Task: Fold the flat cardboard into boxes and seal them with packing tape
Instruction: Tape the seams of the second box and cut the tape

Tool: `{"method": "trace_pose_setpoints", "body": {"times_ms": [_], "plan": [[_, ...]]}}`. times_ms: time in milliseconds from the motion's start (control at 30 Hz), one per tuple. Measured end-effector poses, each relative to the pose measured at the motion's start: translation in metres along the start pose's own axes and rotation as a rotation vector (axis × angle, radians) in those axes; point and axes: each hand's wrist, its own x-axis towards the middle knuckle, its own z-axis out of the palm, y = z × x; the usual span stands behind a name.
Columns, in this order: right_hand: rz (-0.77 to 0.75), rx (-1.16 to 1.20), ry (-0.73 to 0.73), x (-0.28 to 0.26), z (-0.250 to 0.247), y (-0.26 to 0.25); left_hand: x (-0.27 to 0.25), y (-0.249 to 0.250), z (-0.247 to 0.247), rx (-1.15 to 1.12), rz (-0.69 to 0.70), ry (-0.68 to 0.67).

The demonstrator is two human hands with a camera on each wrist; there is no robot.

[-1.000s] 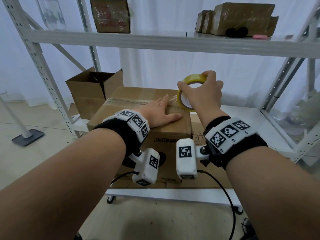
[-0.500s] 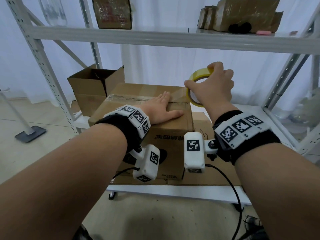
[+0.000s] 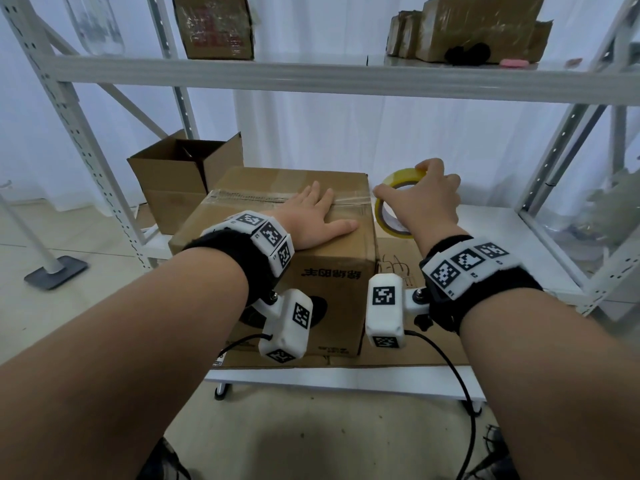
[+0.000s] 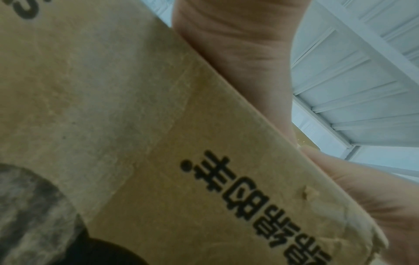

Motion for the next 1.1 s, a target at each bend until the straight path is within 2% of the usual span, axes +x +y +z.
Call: {"method": "trace_pose_setpoints", "body": {"times_ms": [267,367,467,533,667,767,900,1000,1100], "plan": [[-0.092,0.002,0.073,0.001,-0.006,-0.013,-0.005,-0.013,-0.002,0.005,-0.109,0.019],[-0.049,0.028,0.071,-0.006,0.0,-0.01,-0.012,-0.038,-0.006,-0.016,-0.185,0.053],[-0.005,0.059,0.07,-0.011,0.008,-0.007,-0.017,-0.06,-0.006,-0.023,-0.354,0.105],[0.031,0.104,0.069,-0.013,0.01,-0.006,-0.017,-0.065,-0.005,-0.03,-0.389,0.111],[0.079,0.162,0.048,-0.009,0.011,0.0,-0.015,-0.059,-0.006,0.004,-0.271,0.092],[0.068,0.172,0.051,-0.007,0.012,0.002,-0.016,-0.045,-0.005,0.019,-0.124,0.057],[0.037,0.154,0.069,-0.005,0.011,0.006,-0.011,-0.016,-0.004,0.049,-0.004,0.034],[0.008,0.119,0.084,-0.005,0.007,0.004,-0.008,-0.003,-0.004,0.037,0.033,0.025],[-0.138,0.007,0.142,-0.005,0.002,-0.005,-0.009,-0.004,-0.004,0.004,0.021,0.007]]}}
